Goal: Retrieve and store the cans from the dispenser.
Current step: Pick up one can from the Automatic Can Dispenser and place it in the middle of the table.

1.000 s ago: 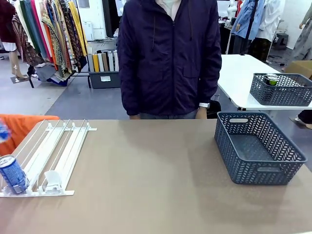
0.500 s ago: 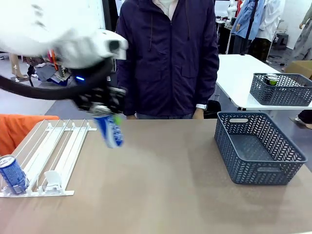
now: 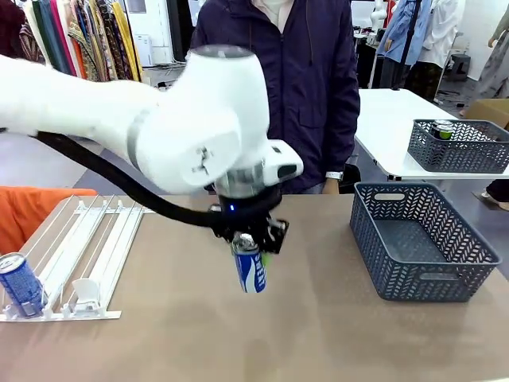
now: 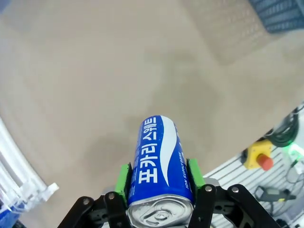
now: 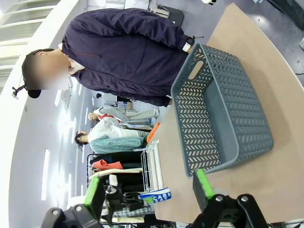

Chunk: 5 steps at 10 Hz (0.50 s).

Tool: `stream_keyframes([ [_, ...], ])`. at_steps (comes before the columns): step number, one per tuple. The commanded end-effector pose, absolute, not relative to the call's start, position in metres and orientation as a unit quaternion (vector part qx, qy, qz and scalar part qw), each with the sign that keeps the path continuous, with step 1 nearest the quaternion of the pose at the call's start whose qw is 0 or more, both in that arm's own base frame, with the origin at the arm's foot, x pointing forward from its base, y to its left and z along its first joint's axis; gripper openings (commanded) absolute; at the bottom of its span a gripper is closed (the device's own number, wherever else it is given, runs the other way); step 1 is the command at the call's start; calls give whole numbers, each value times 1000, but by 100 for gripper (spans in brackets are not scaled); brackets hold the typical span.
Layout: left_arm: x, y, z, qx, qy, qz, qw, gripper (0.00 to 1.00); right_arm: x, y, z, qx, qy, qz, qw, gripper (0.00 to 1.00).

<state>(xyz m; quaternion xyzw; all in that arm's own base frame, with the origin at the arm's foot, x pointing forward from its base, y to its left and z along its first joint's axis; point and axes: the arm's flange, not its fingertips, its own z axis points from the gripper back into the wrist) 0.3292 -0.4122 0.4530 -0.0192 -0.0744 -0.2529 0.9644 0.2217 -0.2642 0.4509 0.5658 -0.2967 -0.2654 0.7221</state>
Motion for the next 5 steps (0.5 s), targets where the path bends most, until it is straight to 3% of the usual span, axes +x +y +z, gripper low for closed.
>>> stream_keyframes([
  [1, 333, -423, 438, 15, -101, -284, 953, 0, 222, -266, 452, 564, -305, -254, 725, 100],
  [5, 343, -437, 407, 17, -97, -331, 939, 0, 222, -266, 452, 564, -305, -254, 725, 100],
])
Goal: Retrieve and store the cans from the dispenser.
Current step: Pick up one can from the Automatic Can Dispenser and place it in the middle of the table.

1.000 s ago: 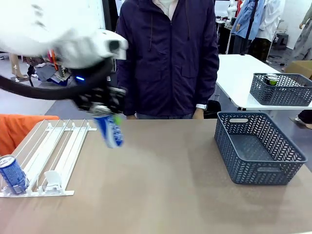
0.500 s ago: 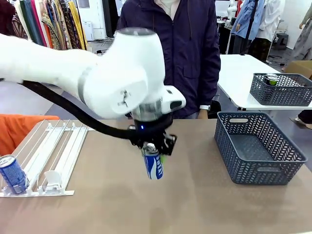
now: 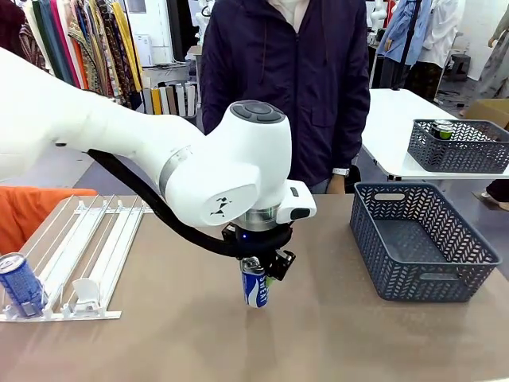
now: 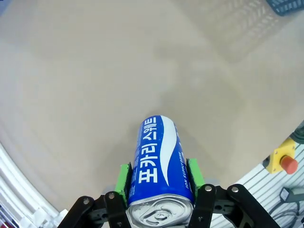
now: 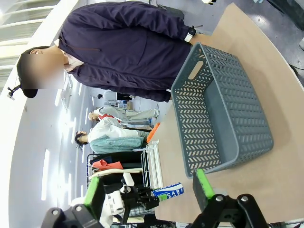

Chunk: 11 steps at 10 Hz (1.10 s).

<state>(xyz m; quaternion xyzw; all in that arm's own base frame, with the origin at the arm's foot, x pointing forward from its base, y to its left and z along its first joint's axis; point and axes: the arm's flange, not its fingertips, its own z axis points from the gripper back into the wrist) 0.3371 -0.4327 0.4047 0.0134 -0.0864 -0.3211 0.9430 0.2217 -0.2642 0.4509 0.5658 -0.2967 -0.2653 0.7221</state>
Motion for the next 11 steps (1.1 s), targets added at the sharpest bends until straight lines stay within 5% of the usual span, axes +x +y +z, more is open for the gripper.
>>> stream_keyframes([
  [1, 346, -440, 406, 14, -91, -318, 944, 0, 222, -266, 452, 564, -305, -254, 725, 100],
  [4, 350, -444, 405, 13, -76, -299, 951, 0, 222, -266, 452, 564, -305, -254, 725, 100],
  [6, 351, -445, 405, 14, -80, -292, 953, 100, 222, -266, 452, 564, -305, -254, 725, 100],
  [11, 343, -421, 441, -2, -113, -238, 965, 100, 222, -266, 452, 564, -305, -254, 725, 100],
])
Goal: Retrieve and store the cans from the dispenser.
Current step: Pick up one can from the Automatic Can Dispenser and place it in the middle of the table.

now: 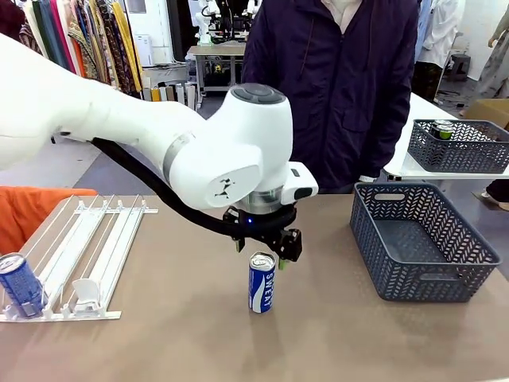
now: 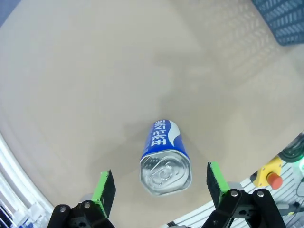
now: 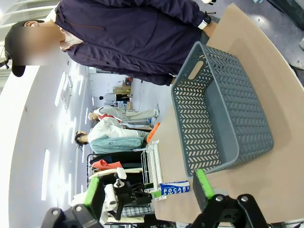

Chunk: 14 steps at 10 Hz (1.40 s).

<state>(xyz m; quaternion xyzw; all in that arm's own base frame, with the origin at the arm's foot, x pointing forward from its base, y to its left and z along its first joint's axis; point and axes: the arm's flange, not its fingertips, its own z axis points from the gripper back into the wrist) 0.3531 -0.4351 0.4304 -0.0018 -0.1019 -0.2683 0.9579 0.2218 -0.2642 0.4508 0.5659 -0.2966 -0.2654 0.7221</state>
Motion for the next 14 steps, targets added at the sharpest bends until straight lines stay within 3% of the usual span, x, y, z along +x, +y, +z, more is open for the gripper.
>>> stream_keyframes([
  [1, 331, -397, 466, -19, -107, -222, 969, 100, 222, -266, 452, 564, -305, -254, 725, 100],
  [3, 320, -325, 521, -66, -83, -193, 975, 100, 222, -266, 452, 564, -305, -254, 725, 100],
  [6, 340, -110, 578, -283, -23, -100, 954, 100, 222, -266, 452, 564, -305, -254, 725, 100],
  [10, 327, 115, 549, -388, 9, 105, 915, 100, 222, -266, 452, 564, -305, -254, 725, 100],
  [12, 317, 173, 527, -485, 20, 103, 868, 100, 222, -266, 452, 564, -305, -254, 725, 100],
  [14, 294, 180, 522, -434, 14, 132, 891, 100, 222, -266, 452, 564, -305, -254, 725, 100],
])
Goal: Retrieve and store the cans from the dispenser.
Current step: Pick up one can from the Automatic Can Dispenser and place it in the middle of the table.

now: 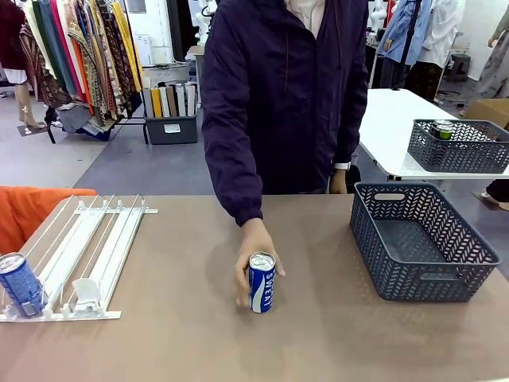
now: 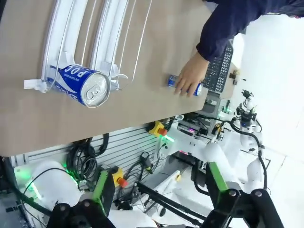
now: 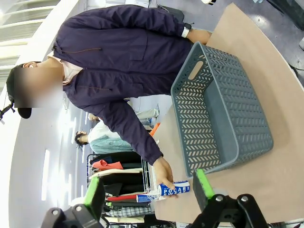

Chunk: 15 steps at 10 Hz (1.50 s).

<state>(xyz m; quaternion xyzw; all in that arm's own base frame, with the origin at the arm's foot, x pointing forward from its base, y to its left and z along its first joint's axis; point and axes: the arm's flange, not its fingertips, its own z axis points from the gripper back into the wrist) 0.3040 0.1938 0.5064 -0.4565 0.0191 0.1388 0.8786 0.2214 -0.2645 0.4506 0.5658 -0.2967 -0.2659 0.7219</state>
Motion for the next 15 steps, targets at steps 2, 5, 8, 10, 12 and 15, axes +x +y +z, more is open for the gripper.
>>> stream_keyframes([
  [2, 294, 180, 522, -434, 14, 132, 891, 100, 222, -266, 452, 564, -305, -254, 725, 100],
  [5, 294, 180, 522, -434, 14, 132, 891, 100, 222, -266, 452, 564, -305, -254, 725, 100],
  [8, 298, 181, 524, -435, 11, 130, 891, 100, 222, -266, 452, 564, -305, -254, 725, 100],
  [10, 306, 152, 527, -243, -53, 11, 968, 100, 222, -266, 452, 564, -305, -254, 725, 100],
  [12, 318, 117, 515, -59, -73, -83, 992, 100, 222, -266, 452, 564, -305, -254, 725, 100],
  [15, 342, 60, 507, -8, -135, -134, 982, 100, 222, -266, 452, 564, -305, -254, 725, 100],
])
